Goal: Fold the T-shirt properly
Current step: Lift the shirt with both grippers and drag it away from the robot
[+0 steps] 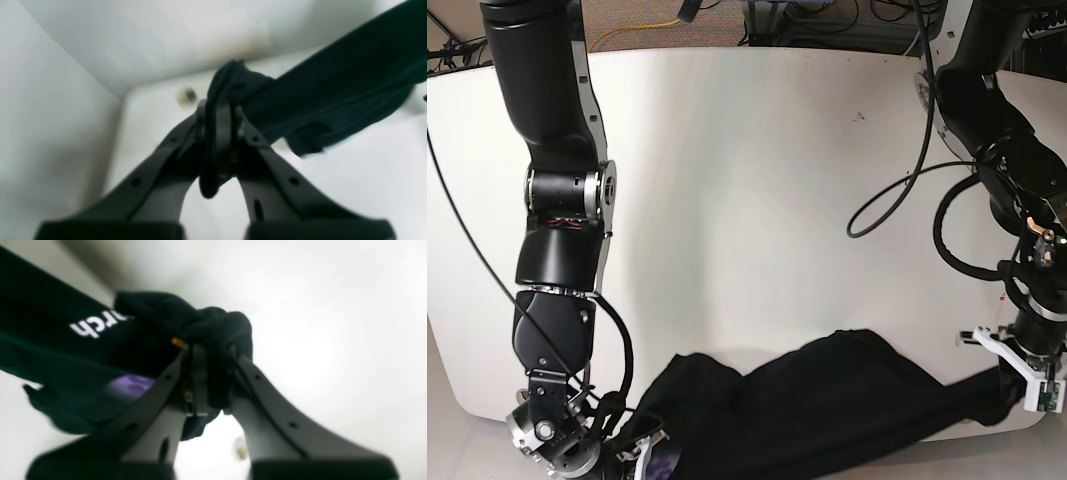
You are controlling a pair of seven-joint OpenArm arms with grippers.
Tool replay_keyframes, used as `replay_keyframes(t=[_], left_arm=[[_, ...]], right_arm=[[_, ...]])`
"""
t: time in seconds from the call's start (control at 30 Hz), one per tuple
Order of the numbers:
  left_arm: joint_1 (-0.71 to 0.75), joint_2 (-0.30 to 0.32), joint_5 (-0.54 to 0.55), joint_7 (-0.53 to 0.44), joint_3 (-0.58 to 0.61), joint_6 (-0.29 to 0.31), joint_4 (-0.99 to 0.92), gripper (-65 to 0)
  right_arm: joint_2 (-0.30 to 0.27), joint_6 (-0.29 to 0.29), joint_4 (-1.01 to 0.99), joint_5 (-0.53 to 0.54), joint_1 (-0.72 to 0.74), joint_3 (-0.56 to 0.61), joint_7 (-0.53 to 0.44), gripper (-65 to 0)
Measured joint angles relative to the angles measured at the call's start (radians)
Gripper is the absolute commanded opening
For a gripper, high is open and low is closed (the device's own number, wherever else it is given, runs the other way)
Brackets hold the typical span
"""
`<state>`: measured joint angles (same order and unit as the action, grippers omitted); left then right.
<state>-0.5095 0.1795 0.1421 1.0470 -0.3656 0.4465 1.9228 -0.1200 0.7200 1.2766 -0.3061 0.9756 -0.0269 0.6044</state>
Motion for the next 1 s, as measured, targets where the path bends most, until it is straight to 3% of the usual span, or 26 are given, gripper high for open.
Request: replay_keyframes(t=[0.23,0.37,0.7,0.8,1.0], left_arm=[[-0.030,0.012,-0.004,0.009,0.002,0.006,0.002,-65.0],[0.018,0.012,-0.002,-0.001,0.002,0.063,0.002,-65.0],[0.307,0.005,0.011,-0.001,-0.039,0.096,0.008,-65.0],[0.414,0.004,-0.033,0.005,-0.082,0.145,0.013,-65.0],[0.572,0.010,-0.050,-0.028,-0.183,0.225,0.012,-65.0]], right_arm=[[0.005,0.003,0.122,0.018,-0.022,-0.002,0.090,-63.4],[0.001,0.002,0.202,0.014,-0.142,-0.024,0.109,-63.4],[0.058,0.006,0.333,0.022,-0.528,-0.167,0.107,-63.4],[0.089,-0.015,0.362,0.021,-0.645,-0.236,0.139,-63.4],[0.084,-0.018,0.393,0.141,-0.819,-0.294,0.164,-63.1]])
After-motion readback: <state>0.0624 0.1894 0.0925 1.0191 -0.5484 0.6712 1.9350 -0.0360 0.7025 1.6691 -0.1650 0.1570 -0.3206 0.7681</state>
